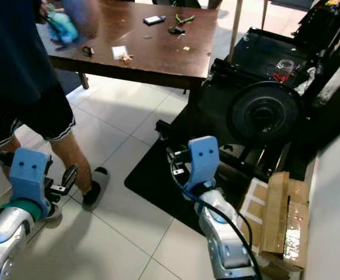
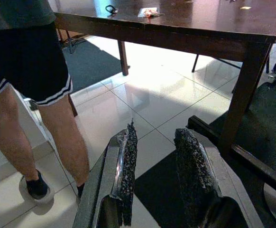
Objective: Hang keys on a hook
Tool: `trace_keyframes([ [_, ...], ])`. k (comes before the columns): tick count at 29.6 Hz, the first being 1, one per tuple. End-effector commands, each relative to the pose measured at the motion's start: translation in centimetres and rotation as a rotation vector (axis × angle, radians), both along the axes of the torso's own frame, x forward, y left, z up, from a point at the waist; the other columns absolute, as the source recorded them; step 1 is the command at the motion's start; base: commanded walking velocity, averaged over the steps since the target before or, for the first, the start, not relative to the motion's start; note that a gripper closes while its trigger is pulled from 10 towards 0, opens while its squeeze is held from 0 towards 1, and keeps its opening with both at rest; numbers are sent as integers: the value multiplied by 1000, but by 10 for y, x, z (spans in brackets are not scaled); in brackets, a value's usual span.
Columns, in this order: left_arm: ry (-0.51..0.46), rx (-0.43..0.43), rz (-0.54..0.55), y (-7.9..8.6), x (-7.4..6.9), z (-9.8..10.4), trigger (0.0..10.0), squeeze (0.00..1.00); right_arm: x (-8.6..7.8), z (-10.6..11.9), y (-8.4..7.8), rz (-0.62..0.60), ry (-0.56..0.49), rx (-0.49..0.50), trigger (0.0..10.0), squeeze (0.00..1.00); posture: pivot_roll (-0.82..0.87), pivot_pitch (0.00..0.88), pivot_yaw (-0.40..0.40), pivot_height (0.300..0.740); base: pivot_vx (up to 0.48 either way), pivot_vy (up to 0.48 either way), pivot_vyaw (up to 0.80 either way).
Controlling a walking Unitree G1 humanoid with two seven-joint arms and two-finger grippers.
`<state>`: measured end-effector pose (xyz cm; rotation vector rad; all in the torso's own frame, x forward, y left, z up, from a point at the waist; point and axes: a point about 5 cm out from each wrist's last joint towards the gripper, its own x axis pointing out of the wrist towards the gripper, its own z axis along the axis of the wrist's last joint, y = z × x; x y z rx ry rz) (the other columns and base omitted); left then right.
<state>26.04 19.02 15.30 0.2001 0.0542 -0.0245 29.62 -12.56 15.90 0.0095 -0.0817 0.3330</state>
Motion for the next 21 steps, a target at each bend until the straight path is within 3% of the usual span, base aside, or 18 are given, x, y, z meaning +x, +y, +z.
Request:
trace_keyframes([
  [1, 28, -1, 10, 2, -1, -6, 10000, 0, -1, -4, 1, 4, 18, -3, 10000, 0, -77, 81, 100, 740, 0, 0, 0],
  [21, 27, -1, 10, 2, -1, -4, 10000, 0, -1, -2, 1, 1, 15, 0, 10000, 0, -74, 91, 104, 740, 0, 0, 0],
])
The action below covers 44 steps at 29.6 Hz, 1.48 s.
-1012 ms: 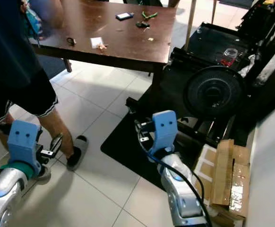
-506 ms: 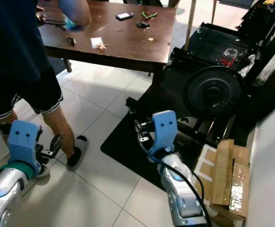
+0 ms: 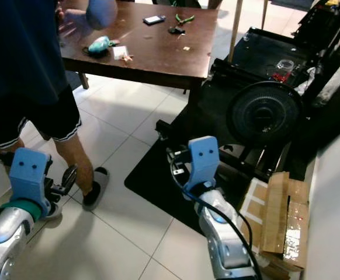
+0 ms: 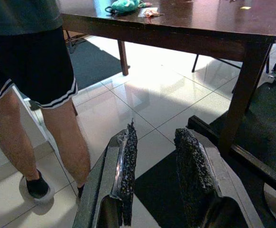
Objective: Hang keys on a hook
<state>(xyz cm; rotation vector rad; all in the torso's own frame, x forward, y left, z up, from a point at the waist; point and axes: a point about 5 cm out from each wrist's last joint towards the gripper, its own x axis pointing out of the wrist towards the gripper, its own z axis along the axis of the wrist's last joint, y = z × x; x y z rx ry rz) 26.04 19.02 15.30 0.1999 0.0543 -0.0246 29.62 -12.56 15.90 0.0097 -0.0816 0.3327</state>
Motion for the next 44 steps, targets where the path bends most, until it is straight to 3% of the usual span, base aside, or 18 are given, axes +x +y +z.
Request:
trace_keyframes([
  [1, 26, 0, 10, 2, -1, -4, 10000, 0, -1, -2, 1, 1, 15, 0, 10000, 0, -75, 92, 104, 740, 0, 0, 0],
  [44, 26, 0, 10, 2, -1, -3, 10000, 0, -1, -2, 0, 0, 15, 0, 10000, 0, -74, 96, 105, 740, 0, 0, 0],
])
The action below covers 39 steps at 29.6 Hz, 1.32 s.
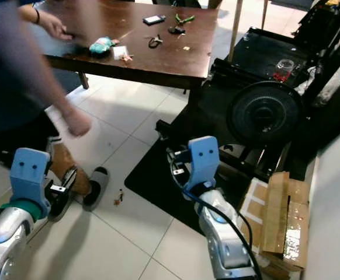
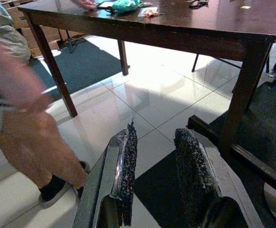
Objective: Hang keys on a hook
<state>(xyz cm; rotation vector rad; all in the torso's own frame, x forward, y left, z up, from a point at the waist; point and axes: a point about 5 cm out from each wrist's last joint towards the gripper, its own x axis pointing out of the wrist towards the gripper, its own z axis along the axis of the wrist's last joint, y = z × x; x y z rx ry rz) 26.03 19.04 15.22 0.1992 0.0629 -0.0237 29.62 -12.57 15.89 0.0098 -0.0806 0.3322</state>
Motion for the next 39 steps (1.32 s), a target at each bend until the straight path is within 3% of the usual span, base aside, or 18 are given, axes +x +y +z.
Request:
trace_keyframes([
  [1, 18, 0, 8, 2, -1, -2, 10000, 0, -1, -2, 1, 1, 14, -1, 10000, 0, -74, 96, 105, 740, 0, 0, 0],
  [39, 20, 0, 9, 2, -1, -4, 10000, 0, -1, -4, 0, 4, 20, -4, 10000, 0, -75, 87, 101, 740, 0, 0, 0],
])
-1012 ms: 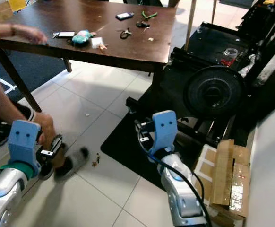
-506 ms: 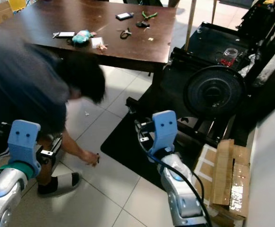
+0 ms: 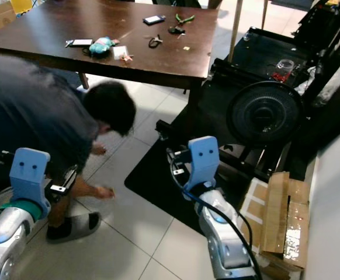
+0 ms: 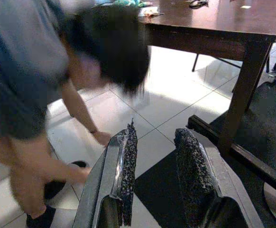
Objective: Hang keys on a hook
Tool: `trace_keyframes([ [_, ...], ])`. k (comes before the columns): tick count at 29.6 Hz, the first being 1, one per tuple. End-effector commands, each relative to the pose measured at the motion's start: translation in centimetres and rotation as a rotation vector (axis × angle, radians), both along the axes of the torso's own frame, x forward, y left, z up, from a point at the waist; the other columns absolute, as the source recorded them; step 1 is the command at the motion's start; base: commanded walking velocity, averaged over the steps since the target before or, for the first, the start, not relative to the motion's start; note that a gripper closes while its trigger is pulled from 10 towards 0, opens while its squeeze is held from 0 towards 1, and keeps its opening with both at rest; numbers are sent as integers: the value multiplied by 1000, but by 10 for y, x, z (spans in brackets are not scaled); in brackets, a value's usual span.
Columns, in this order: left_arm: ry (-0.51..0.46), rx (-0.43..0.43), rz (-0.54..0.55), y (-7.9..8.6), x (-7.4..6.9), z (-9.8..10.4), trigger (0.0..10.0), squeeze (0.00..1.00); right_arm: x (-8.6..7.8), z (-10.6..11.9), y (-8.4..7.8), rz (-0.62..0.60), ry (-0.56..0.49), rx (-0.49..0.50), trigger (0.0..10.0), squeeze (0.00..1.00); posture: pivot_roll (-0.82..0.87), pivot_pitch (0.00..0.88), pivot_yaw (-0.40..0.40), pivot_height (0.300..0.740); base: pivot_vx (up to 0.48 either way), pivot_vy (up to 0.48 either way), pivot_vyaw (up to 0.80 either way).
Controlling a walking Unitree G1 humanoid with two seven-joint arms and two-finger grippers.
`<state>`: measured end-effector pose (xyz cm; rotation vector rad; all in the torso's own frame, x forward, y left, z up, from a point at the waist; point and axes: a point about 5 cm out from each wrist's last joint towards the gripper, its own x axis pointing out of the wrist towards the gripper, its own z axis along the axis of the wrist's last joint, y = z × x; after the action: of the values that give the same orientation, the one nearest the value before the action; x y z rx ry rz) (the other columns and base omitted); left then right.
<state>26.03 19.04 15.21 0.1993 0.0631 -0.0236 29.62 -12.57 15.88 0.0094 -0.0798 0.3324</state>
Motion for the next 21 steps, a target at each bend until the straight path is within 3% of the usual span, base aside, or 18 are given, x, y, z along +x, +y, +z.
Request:
trace_keyframes([
  [1, 20, 0, 8, 2, -1, -4, 10000, 0, -1, -4, 1, 4, 19, -4, 10000, 0, -75, 87, 101, 740, 0, 0, 0],
  [21, 20, 0, 8, 2, -1, -4, 10000, 0, -1, -3, 1, 2, 19, -2, 10000, 0, -75, 86, 102, 740, 0, 0, 0],
])
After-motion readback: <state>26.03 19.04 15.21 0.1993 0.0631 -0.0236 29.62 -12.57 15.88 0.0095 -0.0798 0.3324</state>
